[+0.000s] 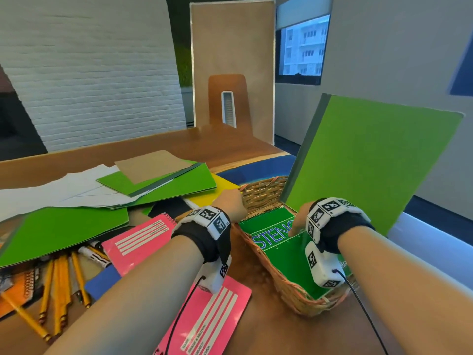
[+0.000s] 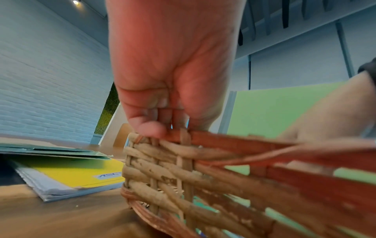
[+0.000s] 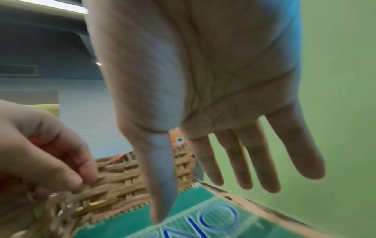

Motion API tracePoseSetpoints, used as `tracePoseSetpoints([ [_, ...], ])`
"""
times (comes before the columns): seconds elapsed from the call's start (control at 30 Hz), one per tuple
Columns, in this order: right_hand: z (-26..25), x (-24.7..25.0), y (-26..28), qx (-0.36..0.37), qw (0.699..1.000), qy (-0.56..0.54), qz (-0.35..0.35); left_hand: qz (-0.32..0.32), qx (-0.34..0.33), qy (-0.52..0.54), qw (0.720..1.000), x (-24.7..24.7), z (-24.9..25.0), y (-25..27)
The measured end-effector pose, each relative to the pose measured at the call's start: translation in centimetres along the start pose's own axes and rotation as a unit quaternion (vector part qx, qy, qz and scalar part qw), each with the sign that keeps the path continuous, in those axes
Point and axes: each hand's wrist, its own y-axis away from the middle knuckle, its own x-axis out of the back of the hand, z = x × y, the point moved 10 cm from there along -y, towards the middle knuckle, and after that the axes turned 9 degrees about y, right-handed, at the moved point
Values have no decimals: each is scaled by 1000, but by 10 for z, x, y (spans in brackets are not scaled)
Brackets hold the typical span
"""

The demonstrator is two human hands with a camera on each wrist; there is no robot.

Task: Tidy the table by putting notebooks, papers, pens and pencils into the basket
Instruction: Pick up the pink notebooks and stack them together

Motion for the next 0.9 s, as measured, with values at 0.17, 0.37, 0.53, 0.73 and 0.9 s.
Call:
tracePoseSetpoints([
  [0.17, -20, 44, -3, 7, 997, -50, 58, 65, -41, 71, 995, 29, 12, 18],
  [0.37, -61, 100, 18, 63, 971, -144, 179, 137, -51, 104, 984, 82, -5, 44],
  [0.53, -126, 119, 48, 156, 945, -188, 219, 151, -8, 72, 986, 111, -53, 75],
  [0.73, -199, 87, 49, 229, 947, -165, 153, 162, 86, 6, 983, 128, -130, 121],
  [0.9, -229, 39, 39, 233, 966, -93, 64, 131, 126, -61, 981, 117, -170, 152],
])
